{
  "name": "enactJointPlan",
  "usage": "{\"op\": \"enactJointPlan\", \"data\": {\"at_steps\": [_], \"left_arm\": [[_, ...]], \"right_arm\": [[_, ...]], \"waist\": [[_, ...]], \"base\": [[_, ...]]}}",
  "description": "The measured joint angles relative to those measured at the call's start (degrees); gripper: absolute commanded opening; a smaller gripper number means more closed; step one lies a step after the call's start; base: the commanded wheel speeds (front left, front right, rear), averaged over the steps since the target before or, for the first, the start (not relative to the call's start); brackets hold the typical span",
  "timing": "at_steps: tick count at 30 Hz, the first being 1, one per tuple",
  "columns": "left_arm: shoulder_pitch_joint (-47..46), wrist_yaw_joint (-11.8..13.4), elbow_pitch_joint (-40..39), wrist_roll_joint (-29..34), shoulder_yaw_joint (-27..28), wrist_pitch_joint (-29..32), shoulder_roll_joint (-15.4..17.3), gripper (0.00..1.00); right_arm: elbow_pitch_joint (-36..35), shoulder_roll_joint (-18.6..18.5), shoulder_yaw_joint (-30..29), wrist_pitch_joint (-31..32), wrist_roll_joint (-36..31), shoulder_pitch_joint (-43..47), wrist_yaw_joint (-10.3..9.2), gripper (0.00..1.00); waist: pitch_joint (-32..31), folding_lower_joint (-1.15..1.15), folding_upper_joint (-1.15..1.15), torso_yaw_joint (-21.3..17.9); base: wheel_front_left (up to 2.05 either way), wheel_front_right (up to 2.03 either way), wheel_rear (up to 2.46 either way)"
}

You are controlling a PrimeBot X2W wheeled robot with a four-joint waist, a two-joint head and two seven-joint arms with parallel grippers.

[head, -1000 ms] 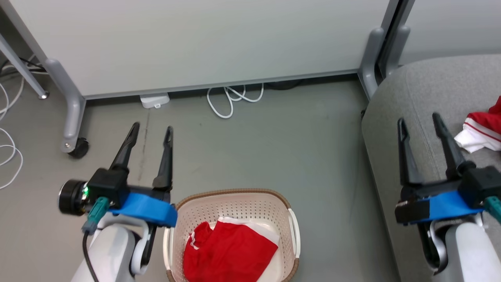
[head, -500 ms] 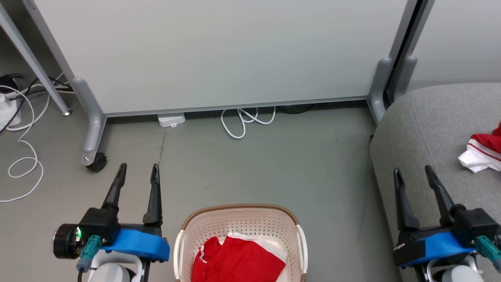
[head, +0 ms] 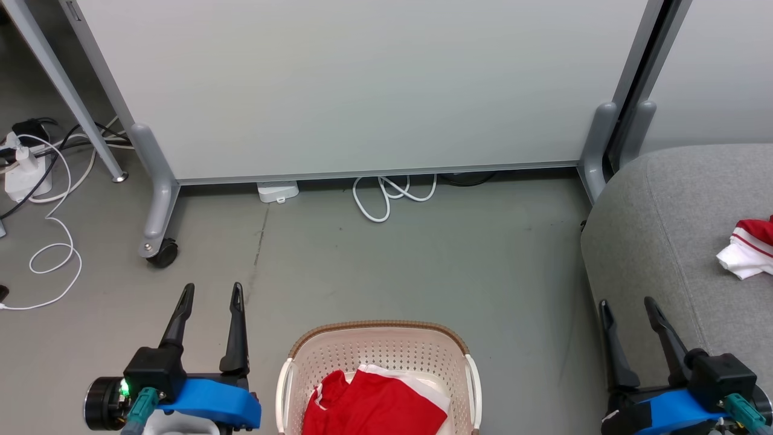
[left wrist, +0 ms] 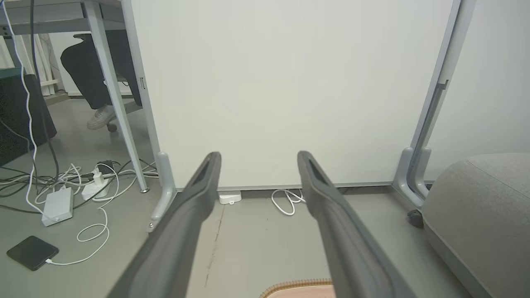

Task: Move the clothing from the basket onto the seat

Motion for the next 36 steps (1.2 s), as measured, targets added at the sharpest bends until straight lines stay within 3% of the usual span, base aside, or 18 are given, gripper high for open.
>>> {"op": "enactJointPlan", "data": {"at_steps": [11, 20, 36], "left_arm": [[-0.46, -1.37, 0.36, 1.96, 1.16, 0.00, -0.87, 1.00], [-9.19, -2.53, 3.25, 3.39, -3.38, -0.01, 0.88, 1.00], [-30.77, -2.86, 19.37, -1.22, -25.93, -0.01, 7.09, 1.00]], "right_arm": [[0.05, 0.00, 0.96, -0.01, 0.16, -0.18, 0.00, 1.00], [-1.77, 0.01, 1.57, 0.00, -0.92, -5.15, 0.00, 1.00], [-5.80, 0.03, 2.21, -0.01, -1.13, -18.60, 0.00, 1.00]], "waist": [[0.65, 0.00, 0.00, -0.14], [4.94, 0.01, 0.00, -1.58], [20.85, 0.02, 0.00, -7.05]], "base": [[0.00, 0.00, 0.00], [0.00, 0.00, 0.00], [0.00, 0.00, 0.00]]}}
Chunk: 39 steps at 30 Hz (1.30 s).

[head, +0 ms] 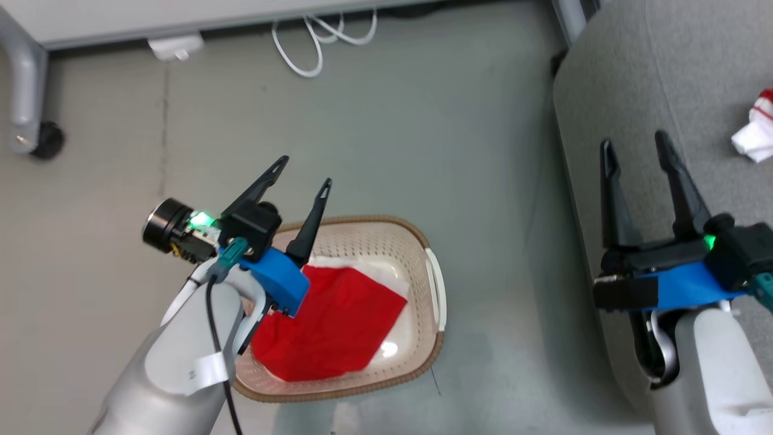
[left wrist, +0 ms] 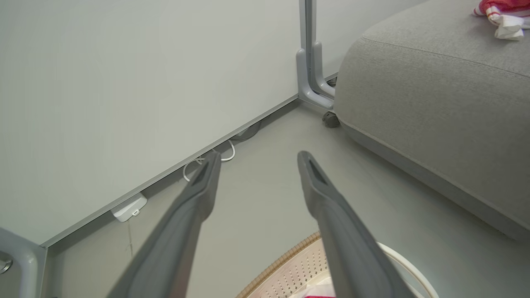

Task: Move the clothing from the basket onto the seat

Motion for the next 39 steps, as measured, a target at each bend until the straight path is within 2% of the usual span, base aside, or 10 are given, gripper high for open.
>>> {"op": "enactJointPlan", "data": {"at_steps": [17, 25, 33, 39], "left_arm": [[-15.45, -0.01, 19.41, -9.35, -26.68, 1.11, -0.09, 1.00], [-20.82, -0.01, 25.60, -14.07, -37.58, 5.77, 0.47, 1.00], [-24.86, -0.01, 31.48, -15.74, -41.31, 11.57, 0.08, 1.00], [-27.46, -0.01, 34.41, -13.92, -42.43, 14.78, 0.21, 1.00]], "right_arm": [[-3.83, -0.01, 0.44, 0.00, 0.14, -8.14, 0.00, 1.00], [-6.09, -0.01, 0.68, 0.01, -0.67, -10.37, 0.00, 1.00], [-8.72, -0.01, 0.70, 0.00, -0.86, -11.90, 0.00, 1.00], [-11.56, -0.01, 1.13, 0.01, -1.92, -12.09, 0.00, 1.00]], "waist": [[16.14, -0.01, 0.00, -4.82], [23.21, -0.01, 0.00, -6.17], [29.83, -0.01, 0.00, -6.92], [34.35, -0.01, 0.00, -7.10]], "base": [[0.00, 0.00, 0.00], [0.00, 0.00, 0.00], [0.00, 0.00, 0.00], [0.00, 0.00, 0.00]]}}
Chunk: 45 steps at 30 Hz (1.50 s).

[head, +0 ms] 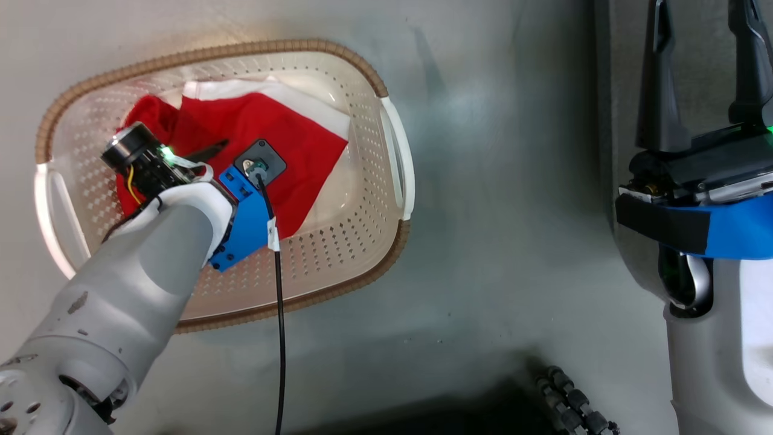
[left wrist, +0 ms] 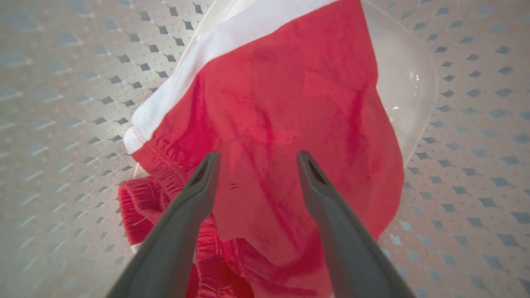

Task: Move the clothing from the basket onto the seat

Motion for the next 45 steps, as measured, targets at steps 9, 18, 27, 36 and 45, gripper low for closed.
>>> {"op": "enactJointPlan", "data": {"at_steps": [9, 18, 27, 36, 45], "left_arm": [[-2.94, 0.00, 2.26, 1.37, -0.27, 2.44, 0.16, 1.00], [-3.56, 0.09, 3.26, 1.00, -0.20, 3.10, -0.23, 1.00], [-3.55, 0.41, 3.57, 1.37, -0.25, 5.68, -1.85, 0.00], [-3.61, 0.35, 3.68, 0.99, -0.20, 2.88, -2.66, 0.00], [-3.48, 0.33, 3.56, -0.77, 0.30, -3.70, -5.82, 0.00]], "right_arm": [[-4.45, 0.00, 0.49, 0.00, -1.58, 0.53, 0.00, 1.00], [-5.70, 0.00, -0.40, 0.00, -2.18, 2.10, 0.00, 1.00], [-6.10, 0.00, -0.57, 0.00, -2.53, 2.46, 0.00, 1.00], [-5.45, 0.00, -1.18, 0.00, -2.54, 2.32, 0.00, 1.00], [-3.43, 0.01, -1.65, 0.00, -2.92, 2.20, 0.00, 1.00]], "waist": [[4.78, 0.00, 0.00, 0.30], [7.13, 0.00, 0.00, 0.53], [7.28, -0.01, 0.00, 0.81], [5.68, -0.01, 0.00, 1.45], [1.11, -0.01, 0.00, 3.36]], "base": [[0.00, 0.00, 0.00], [0.00, 0.00, 0.00], [0.00, 0.00, 0.00], [0.00, 0.00, 0.00], [0.00, 0.00, 0.00]]}}
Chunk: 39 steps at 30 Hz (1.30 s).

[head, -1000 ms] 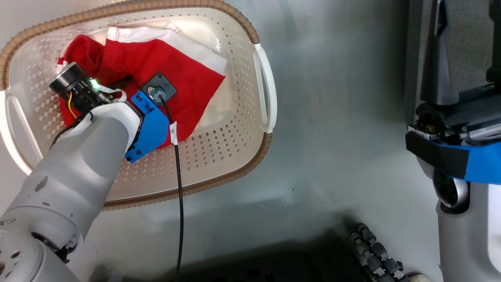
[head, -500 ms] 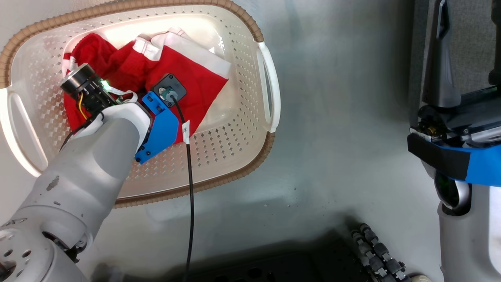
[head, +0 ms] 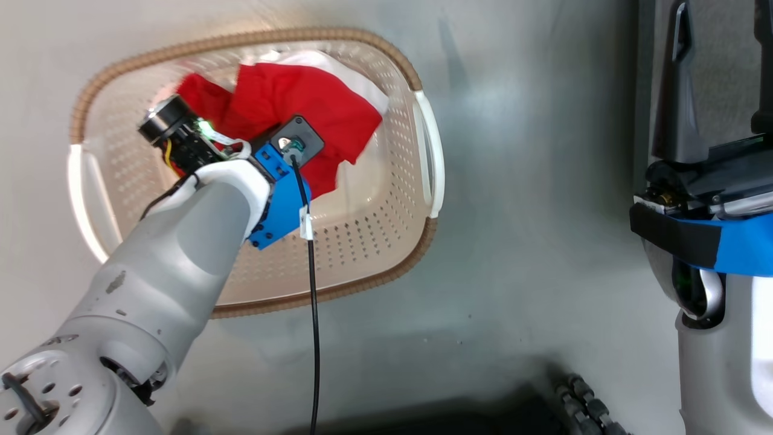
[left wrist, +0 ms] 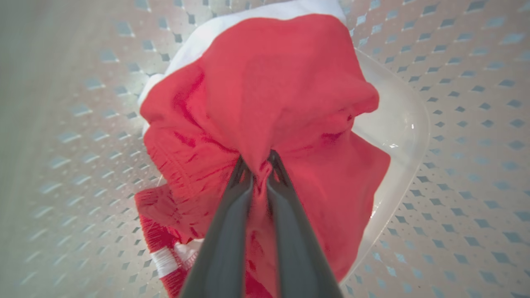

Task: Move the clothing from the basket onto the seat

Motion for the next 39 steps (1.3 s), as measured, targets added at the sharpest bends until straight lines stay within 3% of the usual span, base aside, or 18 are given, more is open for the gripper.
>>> {"op": "enactJointPlan", "data": {"at_steps": [13, 24, 39], "left_arm": [[1.57, -0.10, -1.33, -2.11, 0.53, -8.44, -2.61, 0.00], [3.71, 0.09, -5.78, -3.96, 2.58, -10.92, -3.25, 0.00], [11.52, 4.63, -24.37, -5.10, 14.59, -11.05, 1.42, 0.00]], "right_arm": [[4.35, 0.01, -0.82, 0.00, 0.03, 1.54, 0.00, 1.00], [8.01, -0.03, -1.59, 0.00, 0.41, 5.86, 0.00, 1.00], [11.74, -0.08, -0.97, -0.01, 1.10, 12.82, 0.00, 1.00]], "waist": [[-10.60, 0.00, 0.00, 2.58], [-21.90, -0.01, 0.00, 4.37], [-37.01, -0.01, 0.00, 5.80]], "base": [[0.00, 0.00, 0.00], [0.00, 0.00, 0.00], [0.00, 0.00, 0.00]]}}
